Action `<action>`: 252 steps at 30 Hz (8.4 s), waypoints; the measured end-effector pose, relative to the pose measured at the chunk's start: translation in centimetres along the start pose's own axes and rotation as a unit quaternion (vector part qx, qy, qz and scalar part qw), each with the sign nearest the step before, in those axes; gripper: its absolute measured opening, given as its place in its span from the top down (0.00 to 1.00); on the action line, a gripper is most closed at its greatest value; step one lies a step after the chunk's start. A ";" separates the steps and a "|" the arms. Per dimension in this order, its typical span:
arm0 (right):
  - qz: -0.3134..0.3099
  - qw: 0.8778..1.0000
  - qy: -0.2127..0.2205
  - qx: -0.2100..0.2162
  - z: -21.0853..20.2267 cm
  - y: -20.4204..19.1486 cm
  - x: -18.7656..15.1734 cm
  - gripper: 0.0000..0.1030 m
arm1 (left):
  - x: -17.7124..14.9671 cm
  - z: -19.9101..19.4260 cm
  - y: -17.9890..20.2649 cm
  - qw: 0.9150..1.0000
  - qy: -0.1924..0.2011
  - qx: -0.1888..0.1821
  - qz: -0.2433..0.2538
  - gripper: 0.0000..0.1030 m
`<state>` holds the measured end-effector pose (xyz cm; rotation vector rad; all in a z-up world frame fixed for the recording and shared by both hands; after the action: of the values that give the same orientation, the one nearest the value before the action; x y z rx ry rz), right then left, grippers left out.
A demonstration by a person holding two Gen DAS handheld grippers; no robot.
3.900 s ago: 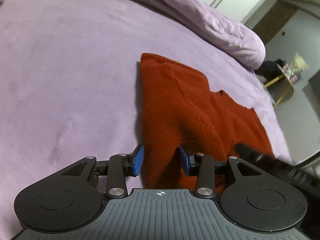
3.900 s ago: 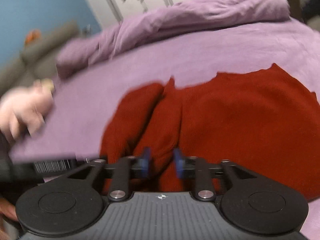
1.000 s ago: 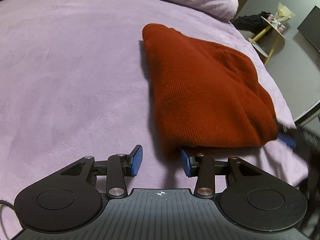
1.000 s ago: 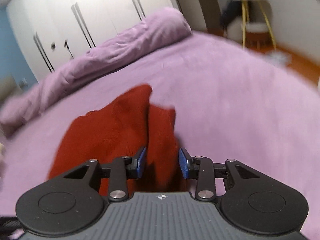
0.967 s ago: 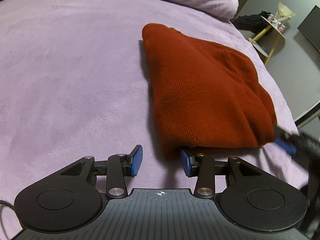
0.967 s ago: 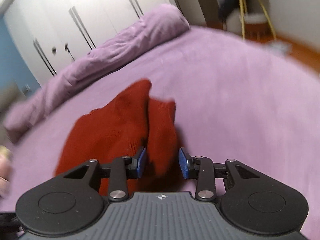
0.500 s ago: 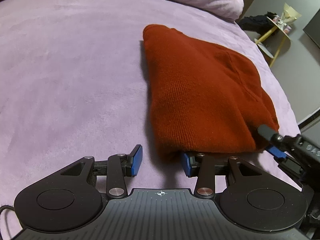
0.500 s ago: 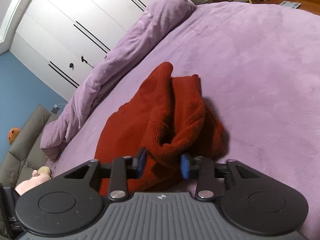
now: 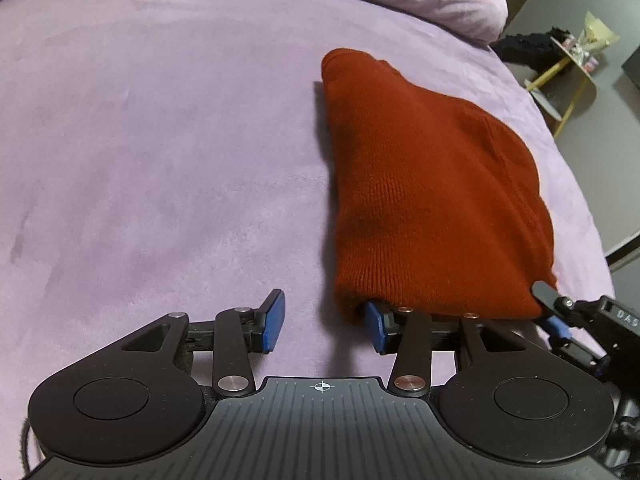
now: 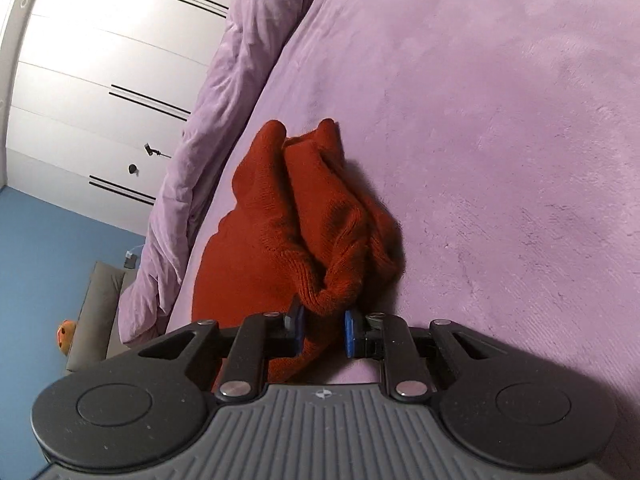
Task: Fold small clothes
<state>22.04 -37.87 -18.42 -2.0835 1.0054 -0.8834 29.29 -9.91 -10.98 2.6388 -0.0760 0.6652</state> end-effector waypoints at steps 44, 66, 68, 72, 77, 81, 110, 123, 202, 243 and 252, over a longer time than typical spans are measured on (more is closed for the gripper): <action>-0.324 0.941 0.051 -0.088 6.3 -12.5 3.5 0.91 | 1.4 -2.9 0.3 0.999 0.036 0.006 0.019 0.54; -0.323 0.945 0.039 -0.026 -2.7 -9.2 -5.2 0.80 | 1.6 -2.5 0.2 0.999 0.045 0.001 0.004 0.54; -0.307 0.951 0.022 -0.012 -2.1 -8.7 -6.5 0.74 | 1.1 -2.6 -0.3 0.999 0.042 0.003 -0.004 0.54; -0.292 0.956 -0.027 0.003 0.4 -8.8 -8.5 0.74 | 0.3 -3.7 -2.2 0.999 0.042 0.019 -0.025 0.54; -0.273 0.961 -0.032 0.033 2.4 -10.2 -9.4 0.68 | -0.1 -5.1 -5.2 0.995 0.055 0.065 -0.045 0.54; -0.299 0.953 -0.026 0.036 3.7 -11.3 -10.4 0.65 | -0.6 -5.8 -7.4 0.994 0.053 0.071 -0.070 0.54; -0.259 0.960 -0.096 0.038 0.3 -7.2 -8.9 0.77 | -1.0 -8.3 -8.2 0.995 0.059 0.057 -0.065 0.54; -0.275 0.960 0.027 -0.051 0.2 -8.7 3.5 0.62 | 5.4 -1.1 0.5 0.999 0.033 -0.040 -0.003 0.53; -0.496 0.847 0.014 -0.191 11.0 -14.1 -6.2 1.00 | 2.6 0.4 -2.1 0.985 0.125 0.107 0.059 0.22; -0.165 0.983 -0.022 -0.080 -4.3 -6.1 -11.0 0.84 | -9.3 -8.8 -5.3 0.992 0.038 0.116 -0.029 0.32; -0.263 0.955 -0.005 -0.136 -3.1 -7.3 -12.2 0.78 | -9.5 -8.9 -5.9 0.991 0.022 0.124 -0.045 0.32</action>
<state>16.56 -24.94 -14.48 -2.6532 0.5911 -1.0305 17.83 -1.36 -10.48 2.8410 0.1476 0.7433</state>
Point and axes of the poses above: each gripper's, at about its wrist camera, not at the fingertips, and z roughly the way its jaws point, y to its right, x to its top, the point moved 4 cm from there along z, roughly the way its jaws point, and after that the axes turned 6 degrees about -x, right-handed, at the moved point
